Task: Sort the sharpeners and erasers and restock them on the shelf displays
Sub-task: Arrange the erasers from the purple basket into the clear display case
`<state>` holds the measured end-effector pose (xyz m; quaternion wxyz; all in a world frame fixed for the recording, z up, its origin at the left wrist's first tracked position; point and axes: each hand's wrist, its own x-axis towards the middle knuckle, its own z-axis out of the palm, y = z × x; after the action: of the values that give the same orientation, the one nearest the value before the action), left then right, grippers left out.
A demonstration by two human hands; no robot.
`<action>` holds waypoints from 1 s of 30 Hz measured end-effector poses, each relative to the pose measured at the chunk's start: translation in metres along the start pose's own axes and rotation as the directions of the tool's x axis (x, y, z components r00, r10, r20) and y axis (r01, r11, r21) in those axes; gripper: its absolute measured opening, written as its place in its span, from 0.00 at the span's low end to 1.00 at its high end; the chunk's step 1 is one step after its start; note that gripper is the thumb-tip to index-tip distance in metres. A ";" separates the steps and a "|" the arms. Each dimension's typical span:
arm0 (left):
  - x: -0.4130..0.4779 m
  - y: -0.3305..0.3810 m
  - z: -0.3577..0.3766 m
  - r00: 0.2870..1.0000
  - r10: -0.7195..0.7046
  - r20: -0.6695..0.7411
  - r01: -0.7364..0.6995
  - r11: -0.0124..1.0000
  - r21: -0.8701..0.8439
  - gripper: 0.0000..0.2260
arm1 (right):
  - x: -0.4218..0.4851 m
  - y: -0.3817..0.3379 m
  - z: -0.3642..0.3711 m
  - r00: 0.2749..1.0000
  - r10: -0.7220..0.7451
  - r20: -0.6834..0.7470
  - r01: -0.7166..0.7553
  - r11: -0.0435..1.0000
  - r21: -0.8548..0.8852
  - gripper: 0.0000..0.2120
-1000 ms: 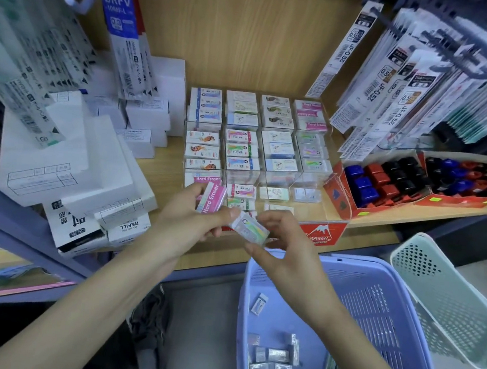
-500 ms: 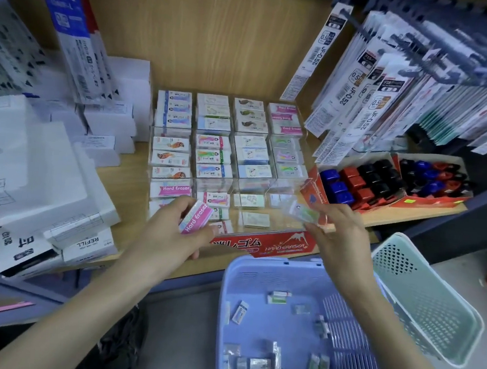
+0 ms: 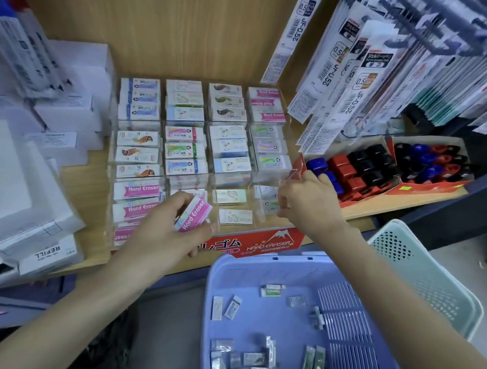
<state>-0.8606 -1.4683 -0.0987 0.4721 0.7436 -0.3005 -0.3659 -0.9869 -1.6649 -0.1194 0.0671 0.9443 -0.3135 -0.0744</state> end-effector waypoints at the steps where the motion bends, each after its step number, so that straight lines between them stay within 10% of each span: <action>1: 0.001 -0.001 0.001 1.000 -0.007 0.006 0.007 1.000 -0.004 0.06 | 0.001 -0.001 0.000 1.000 -0.003 0.015 0.003 1.000 -0.012 0.07; 7: 0.004 -0.001 0.007 0.992 -0.043 0.121 0.046 0.999 -0.015 0.08 | -0.002 0.001 -0.001 0.999 0.006 0.048 -0.008 0.999 0.040 0.12; 11: 0.000 0.000 0.005 0.976 -0.031 0.216 0.047 0.997 -0.066 0.14 | -0.043 -0.007 -0.007 0.949 0.181 -0.259 -0.054 0.901 0.431 0.08; 17: -0.006 0.005 0.006 0.976 -0.017 0.217 0.055 0.984 -0.169 0.14 | -0.091 -0.053 -0.028 0.990 0.132 -0.048 0.018 0.223 0.975 0.18; 26: -0.013 -0.002 0.002 0.984 -0.004 0.176 0.034 0.985 -0.168 0.09 | -0.099 -0.074 -0.012 0.959 0.146 -0.243 0.140 0.502 0.854 0.11; 30: -0.016 -0.011 -0.033 0.990 0.119 -0.070 -0.111 0.988 0.104 0.11 | -0.085 -0.081 -0.020 0.956 0.112 -0.272 0.178 0.514 0.839 0.12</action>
<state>-0.8410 -1.4360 -0.0951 0.4657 0.7611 -0.3428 -0.2937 -1.0033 -1.5482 -0.1059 -0.3628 0.8598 -0.2774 0.2285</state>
